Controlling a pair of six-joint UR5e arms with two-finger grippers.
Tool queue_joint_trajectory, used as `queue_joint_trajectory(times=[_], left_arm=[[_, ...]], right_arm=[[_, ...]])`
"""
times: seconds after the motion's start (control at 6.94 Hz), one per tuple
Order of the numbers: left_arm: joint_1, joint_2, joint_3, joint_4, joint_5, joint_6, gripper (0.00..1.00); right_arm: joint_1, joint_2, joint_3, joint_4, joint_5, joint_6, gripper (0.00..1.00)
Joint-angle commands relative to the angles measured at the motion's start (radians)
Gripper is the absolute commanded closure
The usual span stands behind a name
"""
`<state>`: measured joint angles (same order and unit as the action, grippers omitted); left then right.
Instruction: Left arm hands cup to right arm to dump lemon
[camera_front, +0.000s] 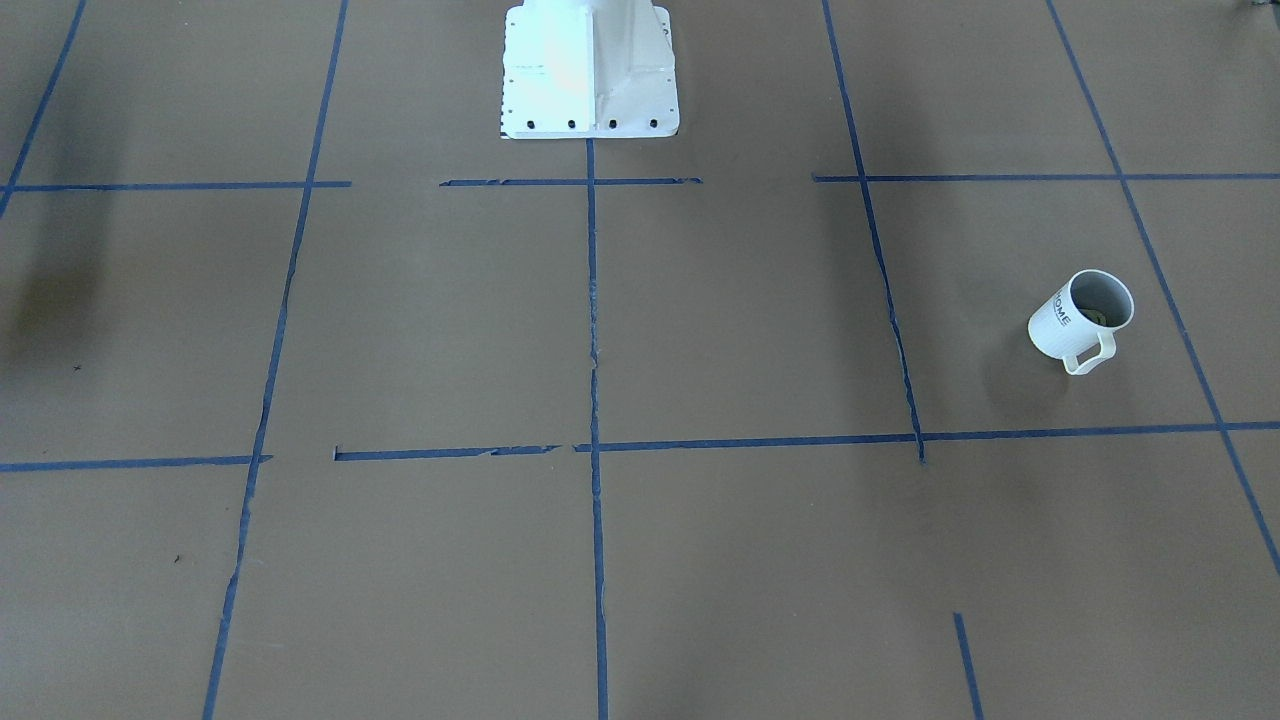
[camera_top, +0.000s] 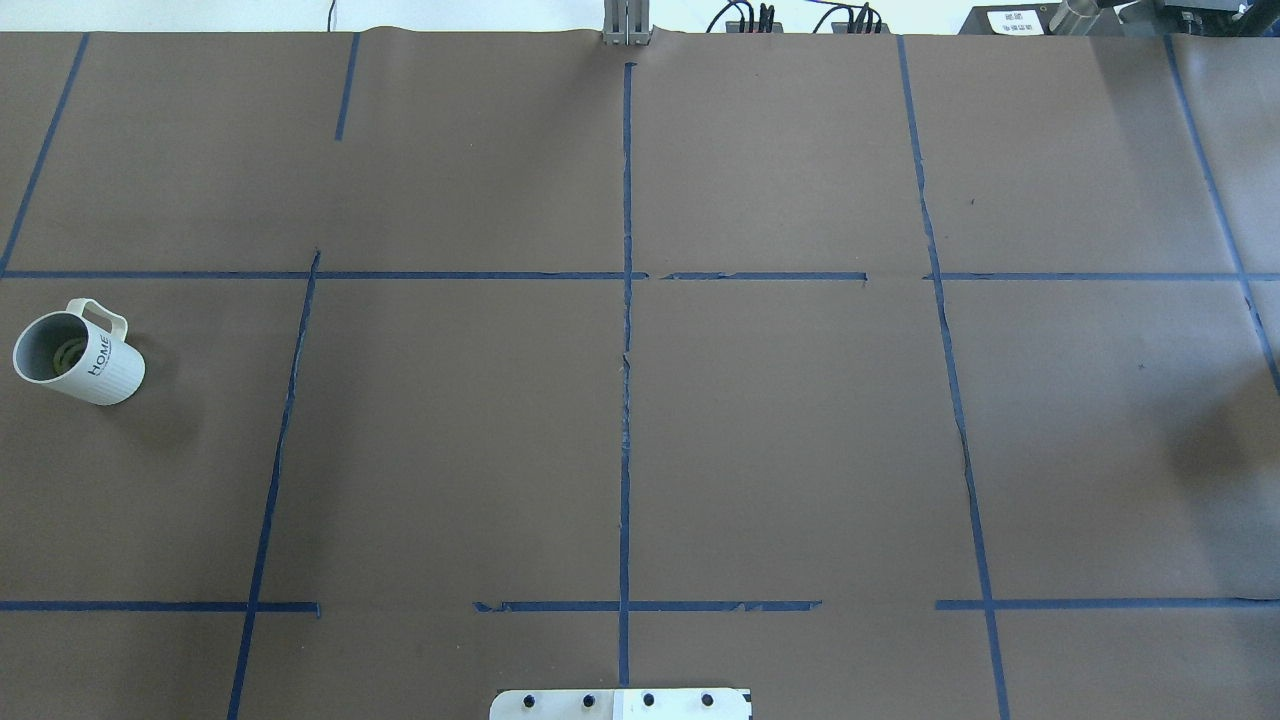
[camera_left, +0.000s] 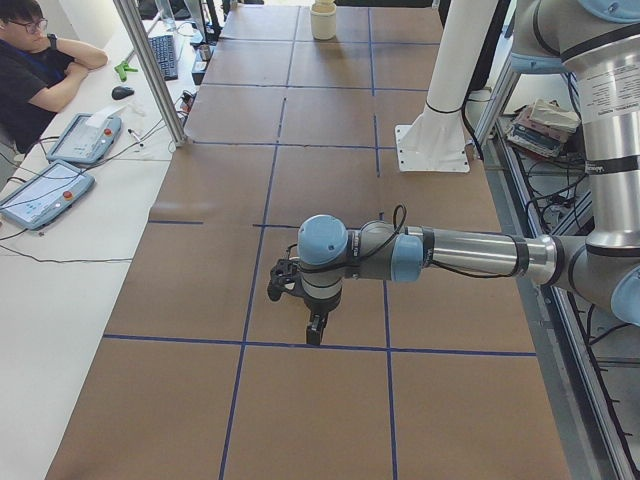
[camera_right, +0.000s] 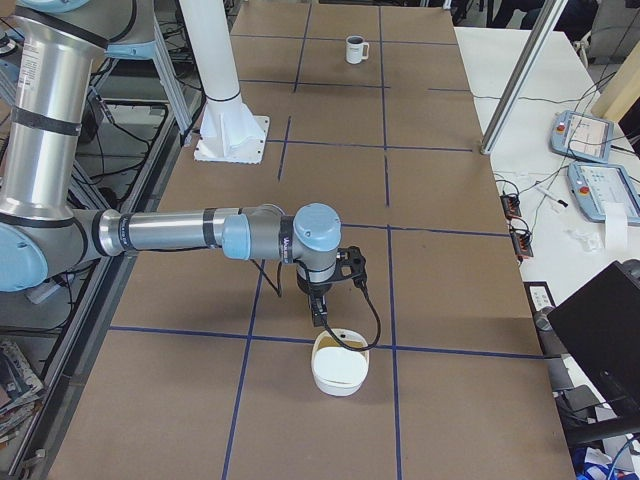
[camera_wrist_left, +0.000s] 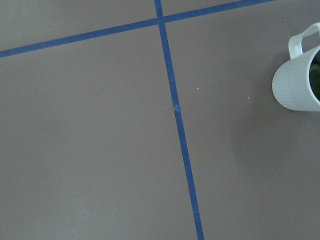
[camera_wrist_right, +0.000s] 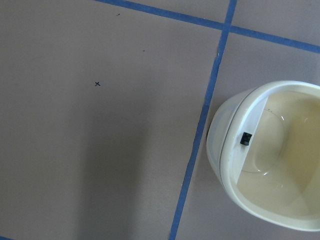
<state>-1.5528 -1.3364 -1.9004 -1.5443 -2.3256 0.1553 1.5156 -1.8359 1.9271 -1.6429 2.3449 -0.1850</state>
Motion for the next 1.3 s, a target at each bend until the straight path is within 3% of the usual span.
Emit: queue_joint_trajectory(times=[0.0, 0.29, 0.58, 0.86, 1.15], left_arm=[[0.000, -0.091, -0.005, 0.015, -0.004, -0.008, 0.00], [0.038, -0.104, -0.006, -0.081, -0.029, -0.283, 0.00], [0.265, -0.118, 0.032, -0.163, 0.003, -0.436, 0.00], [0.344, -0.176, 0.127, -0.222, 0.049, -0.551, 0.00], [0.434, -0.178, 0.251, -0.476, 0.080, -0.742, 0.00]], right_arm=[[0.000, 0.001, 0.003, 0.000, 0.001, 0.007, 0.00], [0.000, 0.001, 0.003, 0.000, 0.001, 0.007, 0.00], [0.000, 0.001, 0.003, 0.000, 0.001, 0.007, 0.00], [0.000, 0.003, 0.001, 0.000, 0.001, 0.007, 0.00], [0.000, 0.003, 0.000, 0.000, 0.008, 0.007, 0.00]])
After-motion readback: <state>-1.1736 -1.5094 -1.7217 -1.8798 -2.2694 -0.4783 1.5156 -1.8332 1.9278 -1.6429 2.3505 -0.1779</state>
